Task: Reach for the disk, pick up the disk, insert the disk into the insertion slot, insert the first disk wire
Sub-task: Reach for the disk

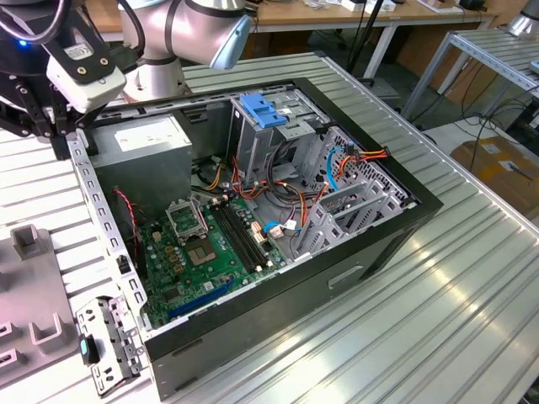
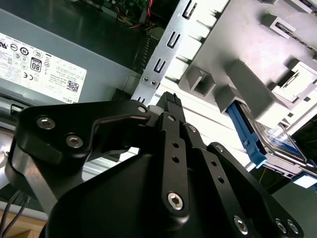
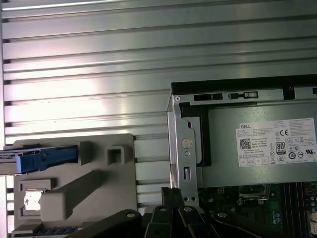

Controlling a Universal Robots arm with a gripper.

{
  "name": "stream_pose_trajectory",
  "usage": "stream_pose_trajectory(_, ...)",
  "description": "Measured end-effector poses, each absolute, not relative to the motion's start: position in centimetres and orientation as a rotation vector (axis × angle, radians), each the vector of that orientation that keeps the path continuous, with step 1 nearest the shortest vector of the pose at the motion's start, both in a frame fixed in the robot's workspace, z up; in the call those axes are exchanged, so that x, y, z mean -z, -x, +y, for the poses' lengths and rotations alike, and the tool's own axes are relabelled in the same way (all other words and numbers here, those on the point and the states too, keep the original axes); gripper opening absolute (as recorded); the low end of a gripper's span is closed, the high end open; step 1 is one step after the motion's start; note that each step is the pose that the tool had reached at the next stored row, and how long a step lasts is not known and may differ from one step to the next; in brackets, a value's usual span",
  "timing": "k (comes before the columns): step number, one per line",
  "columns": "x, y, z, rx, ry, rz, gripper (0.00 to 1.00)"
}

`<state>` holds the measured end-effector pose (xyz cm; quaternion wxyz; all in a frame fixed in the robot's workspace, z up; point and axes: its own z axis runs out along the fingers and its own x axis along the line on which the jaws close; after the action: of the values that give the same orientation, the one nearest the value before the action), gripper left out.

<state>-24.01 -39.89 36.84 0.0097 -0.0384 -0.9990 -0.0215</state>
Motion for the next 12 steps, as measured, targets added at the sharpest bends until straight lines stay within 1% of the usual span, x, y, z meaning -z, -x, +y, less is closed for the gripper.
stream_pose_trajectory(12, -36.63, 24.69, -39.89, 0.067, 0.12, -3.117, 0.11)
